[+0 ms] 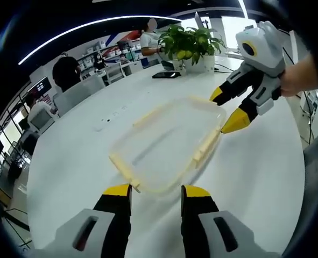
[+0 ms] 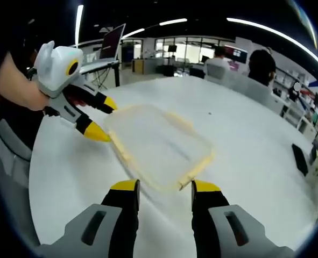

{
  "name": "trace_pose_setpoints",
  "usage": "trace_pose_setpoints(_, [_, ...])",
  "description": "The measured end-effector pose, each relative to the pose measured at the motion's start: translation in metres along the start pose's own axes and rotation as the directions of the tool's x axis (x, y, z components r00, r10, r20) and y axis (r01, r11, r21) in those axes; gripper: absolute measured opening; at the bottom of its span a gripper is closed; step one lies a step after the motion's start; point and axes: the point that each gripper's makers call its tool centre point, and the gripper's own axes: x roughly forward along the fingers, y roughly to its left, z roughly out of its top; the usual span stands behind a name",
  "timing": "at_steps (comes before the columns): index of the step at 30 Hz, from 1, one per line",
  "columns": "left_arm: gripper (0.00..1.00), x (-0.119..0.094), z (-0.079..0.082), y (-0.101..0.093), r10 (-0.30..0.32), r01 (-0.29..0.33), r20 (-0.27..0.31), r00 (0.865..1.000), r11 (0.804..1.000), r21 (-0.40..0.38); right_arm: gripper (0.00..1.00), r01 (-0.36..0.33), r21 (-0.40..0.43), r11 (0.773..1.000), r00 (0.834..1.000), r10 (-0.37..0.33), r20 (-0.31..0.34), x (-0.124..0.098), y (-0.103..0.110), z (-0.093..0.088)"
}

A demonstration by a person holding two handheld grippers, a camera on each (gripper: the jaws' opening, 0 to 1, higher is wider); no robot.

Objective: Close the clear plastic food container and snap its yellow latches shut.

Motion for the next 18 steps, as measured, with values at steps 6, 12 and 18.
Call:
trace_pose_setpoints(6, [0.29,0.001,-0.004,-0.002,0.001,-0.002,-0.012,1.000,1.000,-0.017,0.35,-0.002,0.019,1.000,1.000,0.002,0.005,-0.001,0.000,0.000])
trace_pose_setpoints(12, [0.31,-0.010,-0.008,-0.004,0.026,-0.026,-0.007,1.000,0.997,-0.078,0.40,0.027,0.058,0.998,0.999,-0.028,0.018,-0.010,0.002,0.000])
trace_pose_setpoints(18, [0.32,-0.040,-0.009,-0.011,0.063,-0.058,0.028,0.998,0.985,-0.162,0.41,0.062,0.121,0.991,0.996,-0.069,0.055,-0.030,0.009,0.007])
